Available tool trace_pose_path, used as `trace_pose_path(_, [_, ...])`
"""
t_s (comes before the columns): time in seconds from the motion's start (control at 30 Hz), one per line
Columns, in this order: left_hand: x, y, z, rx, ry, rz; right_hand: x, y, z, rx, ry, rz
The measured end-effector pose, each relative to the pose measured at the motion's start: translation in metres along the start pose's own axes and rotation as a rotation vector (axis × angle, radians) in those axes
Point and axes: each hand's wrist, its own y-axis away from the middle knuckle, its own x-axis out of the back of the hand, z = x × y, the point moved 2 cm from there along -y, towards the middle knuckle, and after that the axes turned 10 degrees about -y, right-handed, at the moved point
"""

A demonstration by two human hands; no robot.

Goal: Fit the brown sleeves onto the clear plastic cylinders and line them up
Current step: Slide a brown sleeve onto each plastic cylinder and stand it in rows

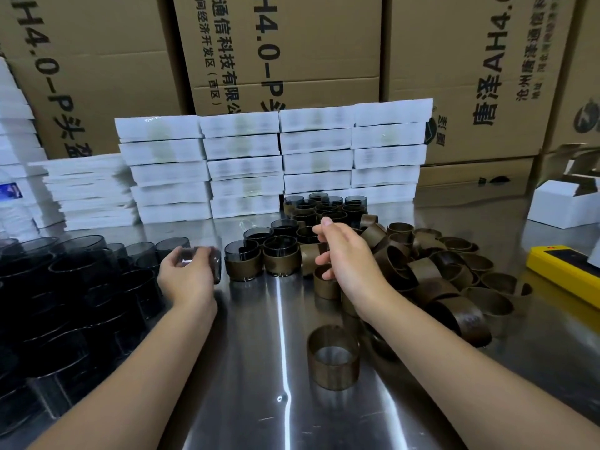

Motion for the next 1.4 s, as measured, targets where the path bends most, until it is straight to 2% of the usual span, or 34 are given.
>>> trace_pose_path(0.13, [-0.001,-0.004,-0.001,-0.108,-0.234,-0.024,-0.002,0.001,0.002,0.005,0.002,-0.001])
trace_pose_path(0.33, [-0.002,0.002,-0.001,-0.176,-0.525,-0.007,-0.002,0.001,0.002,-0.018,-0.011,-0.01])
trace_pose_path(0.6, [-0.005,0.002,-0.005,-0.241,-0.609,-0.144,-0.003,0.004,0.0,-0.037,0.012,-0.023])
trace_pose_path(0.83, [-0.006,-0.011,-0.009,-0.163,-0.335,-0.339,-0.003,0.005,0.002,-0.06,-0.009,-0.019])
trace_pose_path(0.93, [-0.005,-0.013,-0.014,-0.151,-0.393,-0.375,-0.002,0.006,0.0,-0.062,-0.022,-0.018])
trace_pose_path(1.13, [-0.003,0.001,-0.006,-0.383,-0.825,-0.307,-0.003,0.007,-0.002,-0.054,-0.005,-0.028])
trace_pose_path(1.3, [0.002,0.031,0.046,-0.912,-1.116,-0.141,-0.004,0.008,-0.004,-0.047,0.007,-0.041])
trace_pose_path(1.4, [0.009,0.039,0.077,-0.948,-1.269,-0.048,-0.006,0.009,-0.003,-0.044,0.031,-0.058])
